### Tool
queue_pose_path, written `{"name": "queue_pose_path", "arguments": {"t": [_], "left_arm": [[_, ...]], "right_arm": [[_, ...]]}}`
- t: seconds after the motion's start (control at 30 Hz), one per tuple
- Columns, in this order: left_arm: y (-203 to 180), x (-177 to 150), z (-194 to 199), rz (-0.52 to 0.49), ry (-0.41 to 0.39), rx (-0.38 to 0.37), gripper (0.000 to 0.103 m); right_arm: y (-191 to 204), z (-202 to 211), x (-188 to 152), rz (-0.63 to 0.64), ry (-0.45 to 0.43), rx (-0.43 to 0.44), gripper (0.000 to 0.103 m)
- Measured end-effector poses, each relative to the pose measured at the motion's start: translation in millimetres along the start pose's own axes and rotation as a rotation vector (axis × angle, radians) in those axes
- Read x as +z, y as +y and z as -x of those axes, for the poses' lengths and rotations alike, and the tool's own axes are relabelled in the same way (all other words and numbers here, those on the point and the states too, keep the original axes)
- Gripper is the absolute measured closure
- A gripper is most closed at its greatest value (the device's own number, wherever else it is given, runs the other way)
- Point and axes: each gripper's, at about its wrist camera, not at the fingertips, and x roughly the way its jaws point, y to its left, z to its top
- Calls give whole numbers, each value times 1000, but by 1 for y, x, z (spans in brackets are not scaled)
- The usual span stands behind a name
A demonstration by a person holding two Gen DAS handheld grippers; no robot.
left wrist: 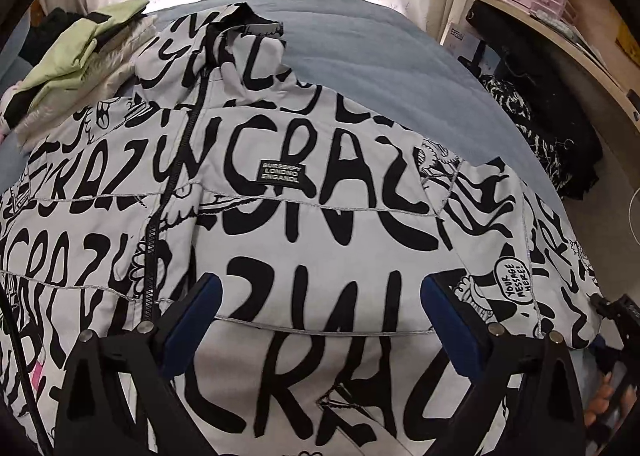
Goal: Fold large clothes
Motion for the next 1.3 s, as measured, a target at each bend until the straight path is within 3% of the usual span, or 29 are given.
{"name": "queue_pose_path", "arguments": {"t": [0.03, 0.07, 0.13, 0.23, 0.37, 0.53, 0.67, 0.73, 0.83, 0.93, 1.1, 1.23, 1.3], "left_arm": [[3, 0, 2, 4, -4, 0, 5], [8, 1, 5, 12, -12, 2, 5], [18, 1, 13, 25, -27, 4, 5], [36, -1, 30, 41, -57, 7, 5], [63, -8, 56, 36, -122, 37, 5], [102, -16, 82, 46, -176, 37, 5], [134, -22, 94, 90, -230, 51, 5], [149, -24, 95, 114, -237, 66, 5], [172, -28, 88, 171, -191, 49, 5], [185, -34, 78, 215, -134, 13, 5], [183, -39, 66, 214, -95, -53, 5], [170, -37, 64, 202, -76, -155, 5], [164, -36, 64, 197, -70, -191, 5]], "right_arm": [[-2, -3, 4, -21, -1, 2, 66], [-3, -4, 7, -41, -5, 15, 79], [4, 3, 12, -52, -50, 44, 89], [56, 34, 7, 135, -185, 34, 95], [141, 73, -22, 384, -258, 179, 95], [238, 87, -96, 700, -196, 346, 95], [278, 61, -169, 924, -118, 329, 94], [283, 35, -203, 991, -10, 316, 94], [275, -6, -251, 1036, 210, 284, 91], [253, -22, -282, 1038, 324, 233, 76], [233, -8, -273, 941, 344, 300, 65], [220, 11, -260, 861, 314, 338, 49], [212, 16, -258, 820, 302, 353, 49]]}}
